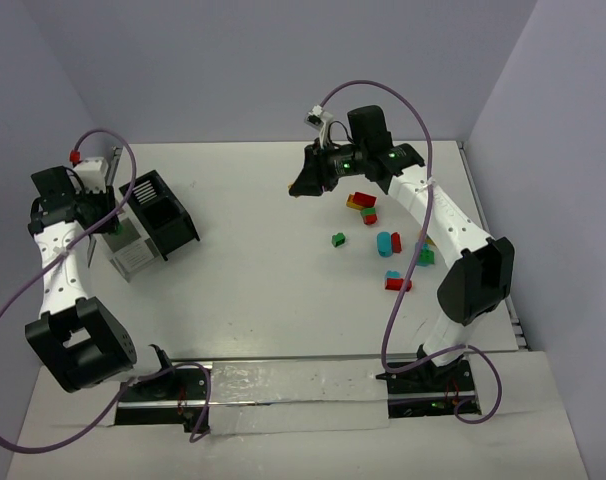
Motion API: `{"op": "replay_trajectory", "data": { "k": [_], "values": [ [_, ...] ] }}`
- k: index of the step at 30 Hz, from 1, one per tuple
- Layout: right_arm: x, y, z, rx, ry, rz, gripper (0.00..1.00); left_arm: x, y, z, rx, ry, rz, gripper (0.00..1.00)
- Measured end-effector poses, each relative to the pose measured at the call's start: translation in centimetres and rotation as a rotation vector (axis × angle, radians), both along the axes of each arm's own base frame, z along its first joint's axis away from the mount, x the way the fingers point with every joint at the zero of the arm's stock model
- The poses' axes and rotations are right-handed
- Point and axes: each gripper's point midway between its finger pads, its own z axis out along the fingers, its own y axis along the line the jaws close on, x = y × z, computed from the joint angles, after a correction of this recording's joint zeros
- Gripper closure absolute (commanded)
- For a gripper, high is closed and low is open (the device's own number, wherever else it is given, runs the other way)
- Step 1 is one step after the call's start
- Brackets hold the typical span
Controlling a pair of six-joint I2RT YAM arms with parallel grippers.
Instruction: Sort the legos into containers by color
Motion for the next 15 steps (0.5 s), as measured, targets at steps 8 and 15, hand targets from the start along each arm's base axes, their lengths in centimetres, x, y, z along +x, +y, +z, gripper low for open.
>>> {"op": "replay_trajectory", "data": {
  "k": [8, 15],
  "values": [
    [0.5, 0.6, -0.2, 0.027, 0.049, -0.043, 1.00, 0.0, -0.8, 0.0, -0.033, -0.003, -0.032, 0.01],
    [1.1, 3.0, -1.5, 0.173, 0.272, -0.115, 1.00, -0.2, -4.4, 3.4, -0.118, -0.122, -0.168, 0.01]
  ]
}}
